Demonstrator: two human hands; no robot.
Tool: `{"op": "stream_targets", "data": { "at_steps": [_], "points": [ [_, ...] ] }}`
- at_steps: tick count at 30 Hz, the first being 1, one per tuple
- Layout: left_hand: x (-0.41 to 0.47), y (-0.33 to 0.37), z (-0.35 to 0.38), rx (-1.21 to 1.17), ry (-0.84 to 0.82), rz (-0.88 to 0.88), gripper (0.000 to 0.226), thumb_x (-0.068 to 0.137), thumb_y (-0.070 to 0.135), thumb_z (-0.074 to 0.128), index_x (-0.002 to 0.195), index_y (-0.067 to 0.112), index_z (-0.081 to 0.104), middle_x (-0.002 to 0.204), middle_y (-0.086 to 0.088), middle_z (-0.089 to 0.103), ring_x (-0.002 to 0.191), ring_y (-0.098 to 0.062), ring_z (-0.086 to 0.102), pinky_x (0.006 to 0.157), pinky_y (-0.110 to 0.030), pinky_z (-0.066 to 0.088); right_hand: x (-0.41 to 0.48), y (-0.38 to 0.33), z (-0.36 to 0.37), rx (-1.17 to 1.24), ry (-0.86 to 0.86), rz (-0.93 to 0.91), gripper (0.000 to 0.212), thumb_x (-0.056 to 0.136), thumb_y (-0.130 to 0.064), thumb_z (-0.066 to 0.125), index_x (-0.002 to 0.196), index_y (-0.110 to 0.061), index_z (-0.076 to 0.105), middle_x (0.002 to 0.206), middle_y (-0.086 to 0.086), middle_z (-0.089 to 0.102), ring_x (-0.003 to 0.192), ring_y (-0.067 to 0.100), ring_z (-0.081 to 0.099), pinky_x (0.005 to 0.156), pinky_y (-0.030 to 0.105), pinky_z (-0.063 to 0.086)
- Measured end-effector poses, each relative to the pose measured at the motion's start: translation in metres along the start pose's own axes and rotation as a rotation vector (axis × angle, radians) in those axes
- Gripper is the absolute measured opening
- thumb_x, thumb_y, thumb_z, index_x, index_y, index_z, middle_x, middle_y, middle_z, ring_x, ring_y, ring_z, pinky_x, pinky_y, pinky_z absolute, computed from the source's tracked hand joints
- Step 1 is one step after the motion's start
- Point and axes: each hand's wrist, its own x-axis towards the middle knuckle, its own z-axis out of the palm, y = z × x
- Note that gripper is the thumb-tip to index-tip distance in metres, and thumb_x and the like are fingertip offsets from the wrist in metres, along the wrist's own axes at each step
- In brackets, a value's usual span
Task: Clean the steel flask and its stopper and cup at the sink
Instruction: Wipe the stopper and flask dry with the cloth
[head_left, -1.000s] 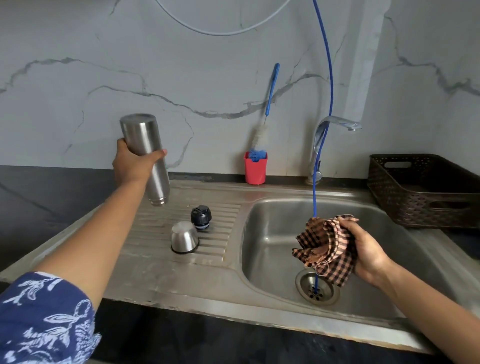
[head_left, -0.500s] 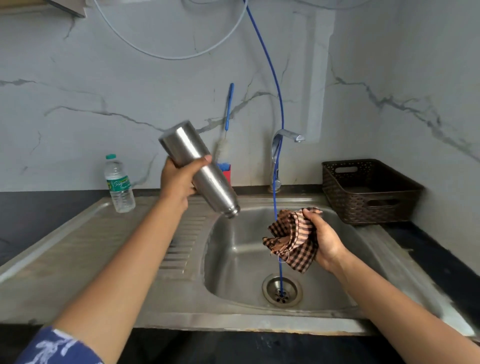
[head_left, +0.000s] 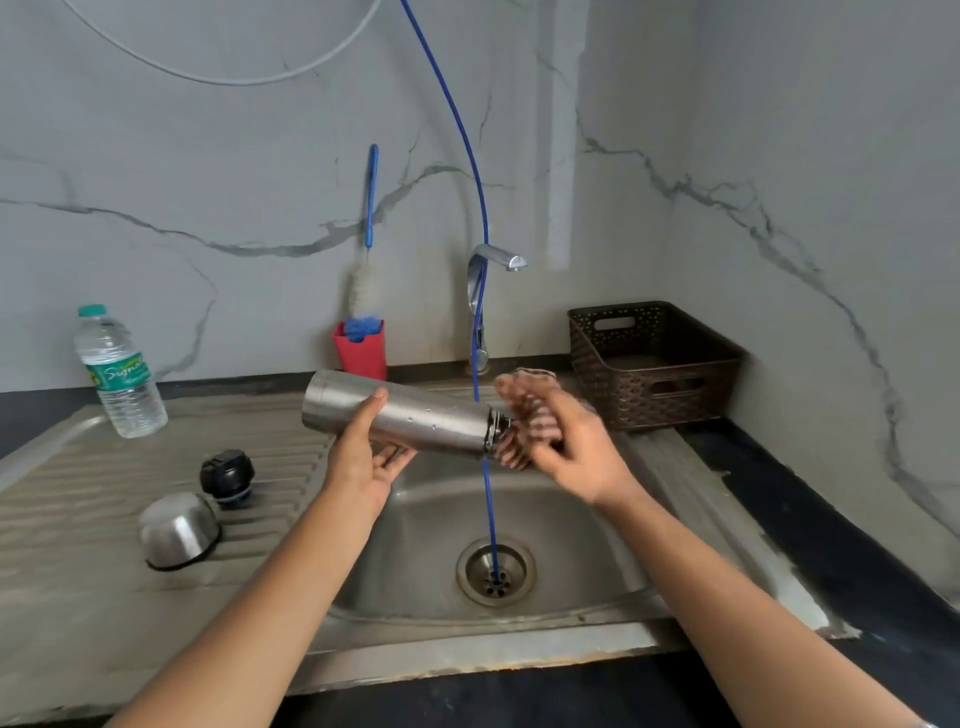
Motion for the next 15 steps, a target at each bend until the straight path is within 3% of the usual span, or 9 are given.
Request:
{"op": "stream_targets", "data": {
  "at_steps": [3, 5, 8, 10, 13, 15],
  "points": [
    [0.001, -0.001, 0.000, 0.004, -0.001, 0.008, 0.069, 0.076, 0.028, 0.077, 0.135, 0.013, 0.044, 0.122, -0.014, 0.058, 0.103, -0.026, 0.059, 0.070, -0.037, 0.053, 0.001, 0.011, 0.018, -0.425, -0.107, -0.160, 0.075, 0.080, -0.030, 0.065, 0.145, -0.012, 0.033, 0.145, 0.006, 0.041, 0.137, 0.012, 0.032, 0.115, 0.029, 0.026],
    [0.002, 0.000, -0.002, 0.032, -0.022, 0.022, 0.069, 0.076, 0.028, 0.077, 0.135, 0.013, 0.044, 0.122, -0.013, 0.058, 0.102, -0.025, 0.059, 0.071, -0.037, 0.053, 0.001, 0.012, 0.022, -0.533, -0.095, -0.155, 0.081, 0.080, -0.034, 0.069, 0.147, -0.011, 0.029, 0.149, 0.008, 0.036, 0.142, 0.021, 0.025, 0.117, 0.032, 0.023],
    [0.004, 0.000, -0.006, 0.083, -0.068, 0.044, 0.067, 0.078, 0.026, 0.074, 0.137, 0.015, 0.042, 0.120, -0.011, 0.060, 0.100, -0.022, 0.061, 0.080, -0.036, 0.052, 0.001, 0.010, 0.023, -0.565, -0.128, -0.126, 0.078, 0.079, -0.028, 0.071, 0.144, -0.011, 0.032, 0.140, 0.007, 0.043, 0.134, 0.024, 0.035, 0.112, 0.035, 0.033],
    [0.002, 0.001, -0.007, 0.097, -0.120, 0.077, 0.064, 0.080, 0.023, 0.071, 0.136, 0.015, 0.042, 0.118, -0.009, 0.062, 0.104, -0.021, 0.061, 0.078, -0.033, 0.051, 0.003, 0.006, 0.023, -0.390, -0.147, 0.047, 0.064, 0.082, -0.025, 0.070, 0.138, -0.014, 0.040, 0.129, 0.001, 0.052, 0.120, 0.015, 0.047, 0.104, 0.029, 0.038],
    [-0.003, 0.004, -0.005, 0.123, -0.208, 0.149, 0.071, 0.072, 0.025, 0.071, 0.137, 0.017, 0.043, 0.122, -0.009, 0.062, 0.110, -0.019, 0.061, 0.076, -0.029, 0.051, 0.007, -0.007, 0.018, 0.391, -0.196, 0.555, 0.022, 0.092, -0.026, 0.058, 0.112, -0.017, 0.057, 0.105, -0.001, 0.066, 0.094, 0.010, 0.063, 0.091, 0.029, 0.048],
    [-0.006, 0.004, -0.001, 0.113, -0.221, 0.159, 0.072, 0.069, 0.027, 0.071, 0.135, 0.018, 0.044, 0.122, -0.008, 0.062, 0.108, -0.018, 0.061, 0.077, -0.030, 0.051, 0.008, -0.004, 0.015, 0.618, -0.149, 0.665, 0.016, 0.092, -0.025, 0.057, 0.105, -0.016, 0.060, 0.098, 0.001, 0.069, 0.087, 0.009, 0.066, 0.088, 0.026, 0.052]
  ]
}}
